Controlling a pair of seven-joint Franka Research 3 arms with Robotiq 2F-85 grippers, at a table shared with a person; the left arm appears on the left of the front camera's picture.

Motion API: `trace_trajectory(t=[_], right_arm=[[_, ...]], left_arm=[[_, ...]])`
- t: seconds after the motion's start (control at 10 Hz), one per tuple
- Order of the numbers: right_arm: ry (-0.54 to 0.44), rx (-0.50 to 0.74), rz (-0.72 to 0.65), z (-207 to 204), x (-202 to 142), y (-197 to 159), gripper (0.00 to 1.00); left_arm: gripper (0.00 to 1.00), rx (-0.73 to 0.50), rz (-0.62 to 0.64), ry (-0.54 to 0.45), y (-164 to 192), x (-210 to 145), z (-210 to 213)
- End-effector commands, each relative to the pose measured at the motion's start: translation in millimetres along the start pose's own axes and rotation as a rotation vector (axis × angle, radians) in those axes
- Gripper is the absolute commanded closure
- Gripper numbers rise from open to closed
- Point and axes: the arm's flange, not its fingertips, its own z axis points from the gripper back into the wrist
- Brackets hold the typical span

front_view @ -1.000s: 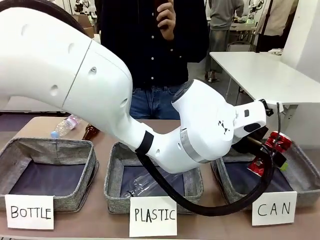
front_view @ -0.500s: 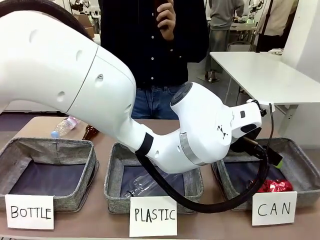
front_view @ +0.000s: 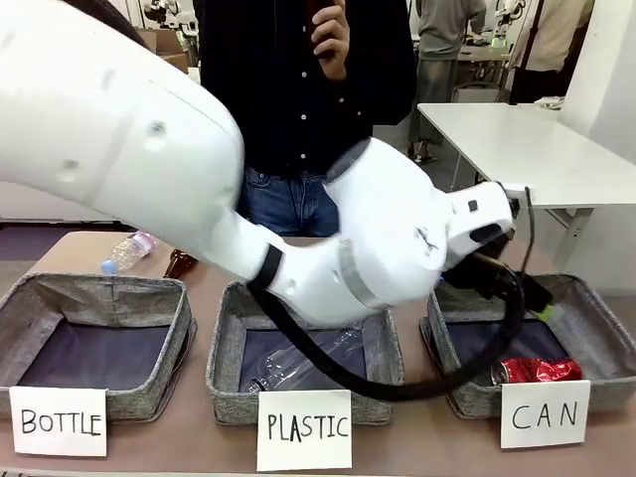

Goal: Sort the can waste into the basket.
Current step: Pick up the can waste from the table and place it in the right Fabric basket.

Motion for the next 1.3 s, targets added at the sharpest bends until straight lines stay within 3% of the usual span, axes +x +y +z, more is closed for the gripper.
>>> trace_trajectory(t=[0.0,0.2,0.3,0.4,0.5,0.6,0.7,0.9,1.1,1.2], right_arm=[[0.031,0.136,0.019,34,10,25,0.00],[0.168,0.142,0.009,-19,-2,40,0.00],[0.255,0.147,0.014,-55,-17,51,0.00],[0.343,0.127,0.046,-97,-40,65,0.00],[0.421,0.126,0.073,-134,-63,81,0.00],[0.506,0.132,0.085,-173,-86,95,0.00],[0.605,0.107,0.111,-207,-112,107,0.00],[0.778,0.146,0.021,-255,-169,122,0.00],[0.837,0.068,-0.115,-280,-191,107,0.00],[0.805,0.017,-0.186,-287,-184,101,0.00]], left_arm=[[0.00,0.024,0.092,0.091,-13,3,93],[0.00,-0.053,0.185,0.092,-11,-21,192],[0.00,-0.003,0.260,0.045,0,-43,243],[0.00,-0.067,0.358,0.017,15,-75,298],[0.00,0.020,0.467,-0.064,31,-105,340],[0.00,-0.043,0.543,-0.099,46,-137,377],[0.00,-0.036,0.636,-0.182,66,-170,408],[0.00,-0.211,0.794,-0.382,119,-236,458],[0.00,-0.337,0.923,-0.639,168,-283,477],[0.00,-0.181,0.822,-0.385,142,-209,495]])
